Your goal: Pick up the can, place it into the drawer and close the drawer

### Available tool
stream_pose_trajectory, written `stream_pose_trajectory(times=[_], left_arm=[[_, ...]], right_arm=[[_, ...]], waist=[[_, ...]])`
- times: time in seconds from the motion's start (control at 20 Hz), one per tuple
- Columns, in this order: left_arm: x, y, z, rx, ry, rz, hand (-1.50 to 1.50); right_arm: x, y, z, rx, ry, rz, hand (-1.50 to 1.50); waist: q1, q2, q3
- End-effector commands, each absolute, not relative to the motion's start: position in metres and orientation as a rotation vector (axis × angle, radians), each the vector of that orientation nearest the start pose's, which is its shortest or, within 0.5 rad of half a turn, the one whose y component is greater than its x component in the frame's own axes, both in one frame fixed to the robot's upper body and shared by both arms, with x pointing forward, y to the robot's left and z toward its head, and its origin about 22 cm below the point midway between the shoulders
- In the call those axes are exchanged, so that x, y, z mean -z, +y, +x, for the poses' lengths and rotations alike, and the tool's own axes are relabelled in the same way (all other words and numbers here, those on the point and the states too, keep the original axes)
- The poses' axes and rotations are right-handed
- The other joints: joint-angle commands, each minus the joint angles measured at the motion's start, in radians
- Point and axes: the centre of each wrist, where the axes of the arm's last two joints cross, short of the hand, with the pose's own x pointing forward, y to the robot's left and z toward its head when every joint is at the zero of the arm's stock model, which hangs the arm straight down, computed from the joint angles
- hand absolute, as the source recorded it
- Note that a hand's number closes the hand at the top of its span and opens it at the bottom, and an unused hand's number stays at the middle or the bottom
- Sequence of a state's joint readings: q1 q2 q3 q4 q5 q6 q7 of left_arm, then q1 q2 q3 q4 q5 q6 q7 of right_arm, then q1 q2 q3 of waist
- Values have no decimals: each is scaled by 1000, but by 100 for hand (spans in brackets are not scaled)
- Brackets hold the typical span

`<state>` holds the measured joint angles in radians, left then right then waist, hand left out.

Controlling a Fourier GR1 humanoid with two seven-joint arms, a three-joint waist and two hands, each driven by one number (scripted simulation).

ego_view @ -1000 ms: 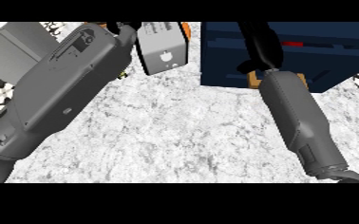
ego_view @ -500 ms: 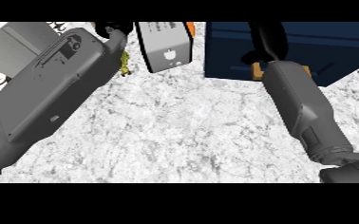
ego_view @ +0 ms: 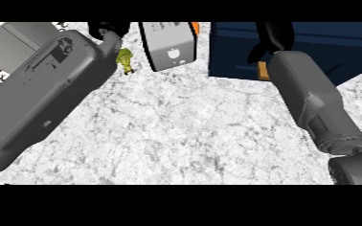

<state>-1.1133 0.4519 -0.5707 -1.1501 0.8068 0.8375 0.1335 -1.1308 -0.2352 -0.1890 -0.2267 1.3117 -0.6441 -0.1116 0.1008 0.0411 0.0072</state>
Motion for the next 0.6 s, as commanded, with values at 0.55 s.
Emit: stream_pose_trajectory(times=[0.55], left_arm=[[-227, 121, 381, -133, -1726, 2, -150]], right_arm=[[-121, -177, 473, -608, -1806, -801, -150]], waist=[[26, -8, 0]])
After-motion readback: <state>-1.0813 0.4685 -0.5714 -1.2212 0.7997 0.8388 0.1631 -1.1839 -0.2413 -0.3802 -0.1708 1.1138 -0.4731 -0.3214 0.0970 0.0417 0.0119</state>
